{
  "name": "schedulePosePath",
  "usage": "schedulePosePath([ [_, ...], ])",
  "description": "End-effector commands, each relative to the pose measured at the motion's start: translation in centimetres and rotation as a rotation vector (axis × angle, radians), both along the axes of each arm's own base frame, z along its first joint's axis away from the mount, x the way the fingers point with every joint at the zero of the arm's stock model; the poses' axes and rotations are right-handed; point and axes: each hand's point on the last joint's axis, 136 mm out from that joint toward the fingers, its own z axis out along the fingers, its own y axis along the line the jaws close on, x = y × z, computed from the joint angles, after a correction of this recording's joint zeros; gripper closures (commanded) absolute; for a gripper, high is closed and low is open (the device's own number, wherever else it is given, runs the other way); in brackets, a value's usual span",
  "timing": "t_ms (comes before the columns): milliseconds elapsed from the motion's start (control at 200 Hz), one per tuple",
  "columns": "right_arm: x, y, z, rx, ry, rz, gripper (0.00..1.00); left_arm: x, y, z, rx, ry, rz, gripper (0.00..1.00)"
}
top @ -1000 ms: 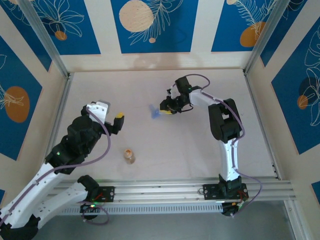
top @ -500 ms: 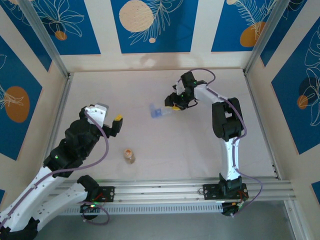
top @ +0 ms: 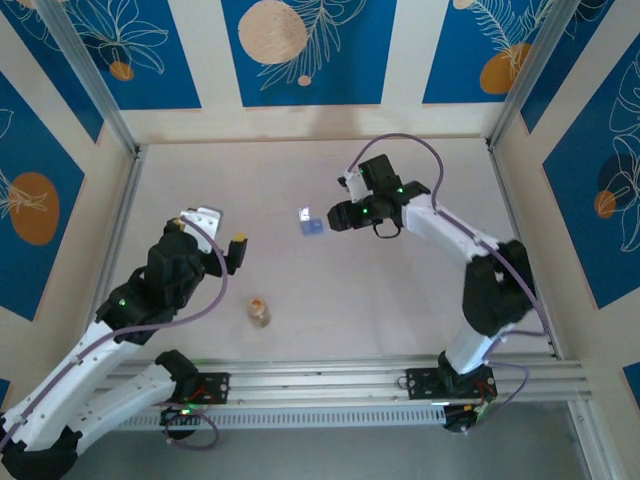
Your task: Sort the pills into containers
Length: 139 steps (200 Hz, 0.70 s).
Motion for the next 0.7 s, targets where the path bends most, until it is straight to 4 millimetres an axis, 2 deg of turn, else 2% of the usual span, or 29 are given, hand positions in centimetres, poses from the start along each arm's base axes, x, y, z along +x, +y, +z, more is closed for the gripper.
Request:
schedulePosePath([
  [0, -2.0, 1.7, 1.6, 0.035, -0.132, 0.148, 0.44, -0.6, 1.8, -0.5, -0.026, 0.038, 0.09, 0.0],
  [135, -6.0, 4.3, 3.2, 0.109, -0.236, 0.327, 0.43, -2.0, 3.2, -1.2, -0.105, 0.068, 0.153, 0.01],
  [210, -7.2, 5.2, 3.7, 0.102, -0.285, 0.375, 0.43, -2.8, 3.5, -2.1, -0.163, 0.131, 0.181, 0.04],
  [325, -6.9, 5.0, 4.1, 0.078, -0.31, 0.349, 0.43, -4.0, 2.8, -5.1, -0.213, 0.31, 0.208, 0.07],
  [590, -6.1, 3.5, 4.9, 0.07, -0.384, 0.241, 0.43, -5.8, -1.3, -13.5, -0.308, 0.651, 0.189, 0.12],
  [690, -6.2, 2.9, 5.3, 0.092, -0.404, 0.225, 0.43, -5.6, -2.7, -15.1, -0.317, 0.686, 0.186, 0.11],
])
